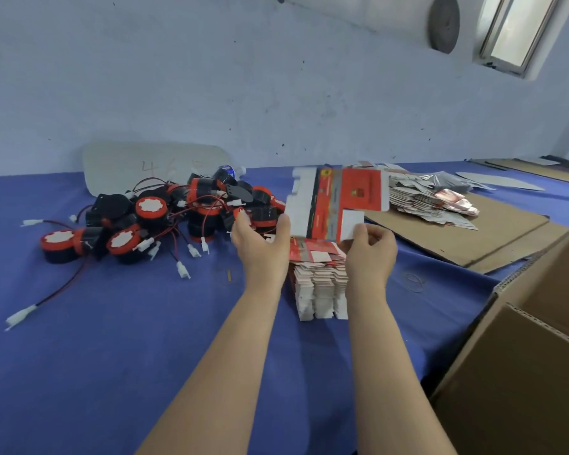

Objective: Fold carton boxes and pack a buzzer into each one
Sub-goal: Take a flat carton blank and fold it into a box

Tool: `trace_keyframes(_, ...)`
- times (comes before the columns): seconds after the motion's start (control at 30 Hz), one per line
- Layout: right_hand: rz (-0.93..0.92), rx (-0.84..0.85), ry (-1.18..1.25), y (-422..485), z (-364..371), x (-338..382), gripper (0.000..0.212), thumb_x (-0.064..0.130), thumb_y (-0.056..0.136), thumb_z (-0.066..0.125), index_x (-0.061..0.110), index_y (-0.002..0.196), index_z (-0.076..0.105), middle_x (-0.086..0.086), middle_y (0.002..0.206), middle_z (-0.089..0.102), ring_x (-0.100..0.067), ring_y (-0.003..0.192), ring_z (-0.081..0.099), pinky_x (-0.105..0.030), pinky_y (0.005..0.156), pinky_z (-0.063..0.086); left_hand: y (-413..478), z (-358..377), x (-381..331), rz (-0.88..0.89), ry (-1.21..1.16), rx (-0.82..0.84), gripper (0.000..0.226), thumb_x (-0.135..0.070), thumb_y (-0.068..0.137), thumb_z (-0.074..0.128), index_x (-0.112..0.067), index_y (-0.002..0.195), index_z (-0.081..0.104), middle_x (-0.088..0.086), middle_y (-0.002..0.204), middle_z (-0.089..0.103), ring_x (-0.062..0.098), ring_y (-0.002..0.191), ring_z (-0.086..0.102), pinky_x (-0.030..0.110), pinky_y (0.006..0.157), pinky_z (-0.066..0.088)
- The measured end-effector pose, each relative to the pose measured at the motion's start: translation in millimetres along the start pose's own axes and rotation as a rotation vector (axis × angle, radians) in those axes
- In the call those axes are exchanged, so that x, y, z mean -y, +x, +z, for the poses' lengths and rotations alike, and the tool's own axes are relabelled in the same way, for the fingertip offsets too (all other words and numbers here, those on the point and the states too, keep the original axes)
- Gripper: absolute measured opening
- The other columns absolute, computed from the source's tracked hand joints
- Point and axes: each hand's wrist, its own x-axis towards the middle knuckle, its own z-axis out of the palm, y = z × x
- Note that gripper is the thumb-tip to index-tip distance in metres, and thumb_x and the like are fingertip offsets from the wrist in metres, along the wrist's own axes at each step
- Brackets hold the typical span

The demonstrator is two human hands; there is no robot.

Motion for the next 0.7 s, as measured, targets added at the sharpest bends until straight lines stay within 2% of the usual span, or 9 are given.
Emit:
trace_keyframes(0.1,0.020,0.144,0.151,-14.5,17.2,7.1,0.008,0.010,0.095,0.052,0.012,0.088,0.051,0.002,0.070,0.060,-0.005,0.051,0.062,-0.026,0.063,0.053,-2.6,-4.8,-15.3,-0.135,-0.409,0.115,0.058,-0.024,0.095,0.058,-0.008,0.144,0.032,0.003,0.126,0.061,0.013,0.108,0.061,0.031,0.097,0.048)
trace_keyframes(0.2,0.044,0.361,0.115,-40.0,43.7,3.5,0.004,0.009,0.092,0.056,0.007,0.095,0.054,-0.004,0.077,0.064,-0.012,0.062,0.064,-0.028,0.065,0.054,5.0,-19.5,-27.4,-0.115,-0.647,0.027,0.037,-0.006,0.097,0.051,-0.003,0.134,0.049,0.013,0.117,0.064,0.026,0.105,0.063,0.034,0.084,0.056)
trace_keyframes(0.27,0.078,0.384,0.077,-50.6,58.6,-3.2,0.032,0.012,0.090,0.062,0.007,0.118,0.048,-0.008,0.101,0.064,-0.016,0.084,0.063,-0.030,0.078,0.052,13.3,-44.4,-31.0,-0.017,-0.552,-0.067,0.033,-0.003,0.097,0.049,-0.005,0.129,0.053,0.014,0.118,0.063,0.027,0.106,0.062,0.035,0.081,0.055)
trace_keyframes(0.33,0.008,0.285,0.062,-55.2,68.6,-7.1,0.058,0.020,0.090,0.064,0.013,0.139,0.034,-0.007,0.131,0.052,-0.017,0.111,0.056,-0.031,0.096,0.045,20.7,-78.3,-30.5,0.111,-0.387,-0.087,0.032,-0.002,0.095,0.050,-0.009,0.126,0.055,0.014,0.118,0.064,0.026,0.100,0.063,0.037,0.079,0.051)
trace_keyframes(0.43,-0.163,0.404,0.073,-72.6,95.4,-5.7,0.062,0.027,0.095,0.056,0.020,0.148,0.026,-0.001,0.149,0.036,-0.014,0.134,0.040,-0.037,0.111,0.035,25.3,-130.1,-22.4,0.225,-0.097,-0.102,0.038,-0.001,0.091,0.048,-0.018,0.125,0.056,-0.004,0.111,0.066,0.004,0.091,0.064,0.015,0.063,0.052)
trace_keyframes(0.5,-0.214,0.624,0.080,-93.6,118.7,-6.0,0.050,0.032,0.096,0.053,0.026,0.144,0.037,0.007,0.141,0.049,-0.005,0.128,0.046,-0.029,0.106,0.039,25.8,-156.5,-13.2,0.227,-0.020,-0.139,0.038,-0.004,0.092,0.047,-0.020,0.124,0.057,-0.010,0.114,0.064,0.001,0.103,0.061,0.004,0.067,0.046)
trace_keyframes(0.57,-0.189,0.762,0.088,-116.5,135.7,-11.4,0.038,0.041,0.094,0.053,0.029,0.130,0.052,0.013,0.120,0.062,-0.001,0.111,0.057,-0.024,0.093,0.046,24.1,-176.6,-4.2,0.219,-0.029,-0.197,0.028,-0.016,0.094,0.052,-0.020,0.122,0.056,-0.010,0.112,0.064,-0.002,0.102,0.060,0.003,0.067,0.045)
trace_keyframes(0.63,-0.092,0.787,0.111,-137.7,143.7,-23.1,0.030,0.049,0.091,0.054,0.027,0.111,0.059,0.011,0.102,0.068,-0.003,0.096,0.063,-0.026,0.083,0.050,22.7,-189.8,0.7,0.231,-0.045,-0.264,0.034,-0.039,0.089,0.060,-0.019,0.114,0.054,-0.009,0.108,0.063,-0.002,0.095,0.061,0.005,0.068,0.045)
trace_keyframes(0.7,0.013,0.788,0.132,-154.9,145.3,-36.0,0.027,0.046,0.093,0.052,0.023,0.103,0.061,0.008,0.098,0.069,-0.007,0.095,0.065,-0.027,0.083,0.051,23.6,-198.2,7.0,0.253,-0.009,-0.332,0.044,-0.049,0.077,0.065,-0.018,0.105,0.053,-0.004,0.104,0.062,0.004,0.093,0.061,0.012,0.075,0.048)
